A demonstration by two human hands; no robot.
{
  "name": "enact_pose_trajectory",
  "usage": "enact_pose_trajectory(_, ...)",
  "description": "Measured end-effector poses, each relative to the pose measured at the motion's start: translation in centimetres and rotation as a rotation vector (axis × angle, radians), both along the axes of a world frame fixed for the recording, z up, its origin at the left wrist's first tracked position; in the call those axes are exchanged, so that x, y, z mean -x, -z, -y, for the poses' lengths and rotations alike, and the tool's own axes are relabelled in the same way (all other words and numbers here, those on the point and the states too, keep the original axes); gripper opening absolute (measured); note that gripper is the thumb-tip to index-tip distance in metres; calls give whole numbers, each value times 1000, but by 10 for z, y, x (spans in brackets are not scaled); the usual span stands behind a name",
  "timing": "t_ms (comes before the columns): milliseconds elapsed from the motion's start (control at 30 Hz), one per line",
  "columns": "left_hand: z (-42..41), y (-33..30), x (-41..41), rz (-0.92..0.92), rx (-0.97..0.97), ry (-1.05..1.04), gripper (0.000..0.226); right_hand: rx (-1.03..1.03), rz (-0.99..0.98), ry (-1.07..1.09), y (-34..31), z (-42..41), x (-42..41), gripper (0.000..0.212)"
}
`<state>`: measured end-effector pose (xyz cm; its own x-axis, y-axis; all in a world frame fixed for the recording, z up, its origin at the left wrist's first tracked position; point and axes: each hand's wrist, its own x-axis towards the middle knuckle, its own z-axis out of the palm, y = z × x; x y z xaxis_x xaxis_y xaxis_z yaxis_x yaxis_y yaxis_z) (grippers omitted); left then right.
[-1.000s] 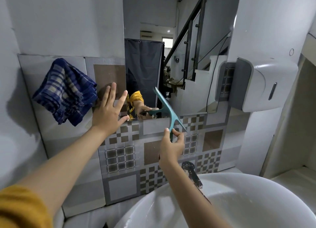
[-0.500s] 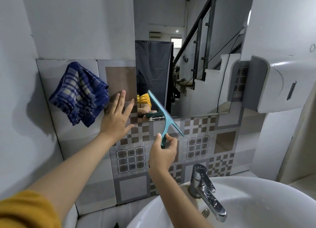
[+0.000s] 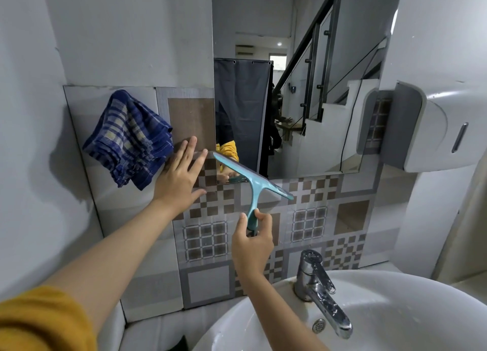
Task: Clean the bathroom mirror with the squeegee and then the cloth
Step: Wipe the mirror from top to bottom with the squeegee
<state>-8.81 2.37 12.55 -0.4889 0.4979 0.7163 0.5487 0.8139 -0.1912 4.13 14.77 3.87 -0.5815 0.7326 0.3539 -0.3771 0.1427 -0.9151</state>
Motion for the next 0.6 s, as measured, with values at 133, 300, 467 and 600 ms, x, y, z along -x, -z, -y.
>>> enact_pose_trajectory(133, 1, 0, 0, 11, 7, -5, 106, -134, 36, 14, 15, -9, 2, 10)
enact_pose_trajectory(300, 3, -1, -2, 8, 14, -3, 105, -235, 43, 28, 20, -20, -1, 12)
enact_pose_trajectory(467, 5, -1, -2, 4, 32, -15, 105, -295, 68, 32, 23, -29, -4, 10)
enact_pose_trajectory(600, 6, -2, -1, 6, 38, -15, 107, -343, 69, 31, 22, -35, -8, 11)
